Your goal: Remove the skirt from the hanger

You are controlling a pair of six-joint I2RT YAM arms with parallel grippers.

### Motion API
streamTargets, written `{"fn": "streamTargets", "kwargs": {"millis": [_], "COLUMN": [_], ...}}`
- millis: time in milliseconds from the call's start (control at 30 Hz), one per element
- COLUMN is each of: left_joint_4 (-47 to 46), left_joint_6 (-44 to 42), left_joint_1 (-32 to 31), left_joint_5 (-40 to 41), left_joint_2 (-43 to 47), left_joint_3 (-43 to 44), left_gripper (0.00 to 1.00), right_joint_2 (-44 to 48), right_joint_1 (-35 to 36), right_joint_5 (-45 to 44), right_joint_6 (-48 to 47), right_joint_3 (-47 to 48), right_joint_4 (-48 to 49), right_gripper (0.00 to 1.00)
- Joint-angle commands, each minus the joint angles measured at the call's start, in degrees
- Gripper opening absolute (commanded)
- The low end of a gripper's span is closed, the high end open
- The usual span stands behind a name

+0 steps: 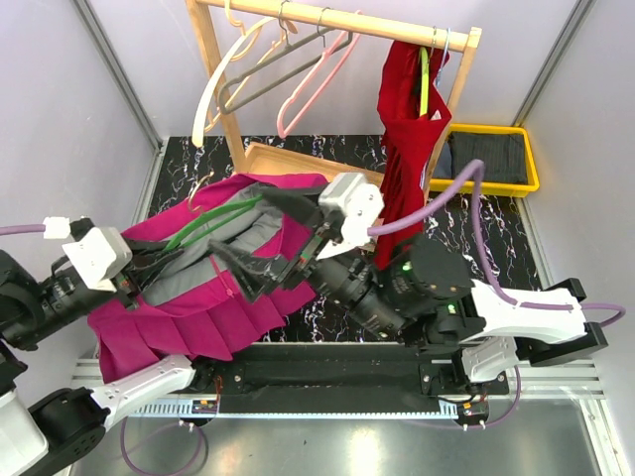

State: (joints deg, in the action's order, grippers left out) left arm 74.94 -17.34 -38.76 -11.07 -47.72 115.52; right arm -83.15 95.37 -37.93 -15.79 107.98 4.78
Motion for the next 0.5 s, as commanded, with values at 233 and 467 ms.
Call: {"fn": "streamTargets", "kwargs": {"millis": [233,467], "left_joint_4": [-13.5,-14.6], "left_joint_6": [-0.4,0.3], "left_joint_1": [0.3,0.5], "left_joint_5": [0.4,0.4], "left_joint_2": [-1.3,-2.5], "left_joint_3": [5.1,6.4], "left_gripper": [0.00,0.00], "right_joint_2": [0.2,4.2], "right_joint_1": [-5.2,-13.0], "right_joint_5": [7.2,18.4], "right_joint_6": [18.2,31.5], "right_joint_3": [-6.9,-15.9], "right_joint_4": [-1.9,6.9], "right_gripper": [0.96,0.93]}}
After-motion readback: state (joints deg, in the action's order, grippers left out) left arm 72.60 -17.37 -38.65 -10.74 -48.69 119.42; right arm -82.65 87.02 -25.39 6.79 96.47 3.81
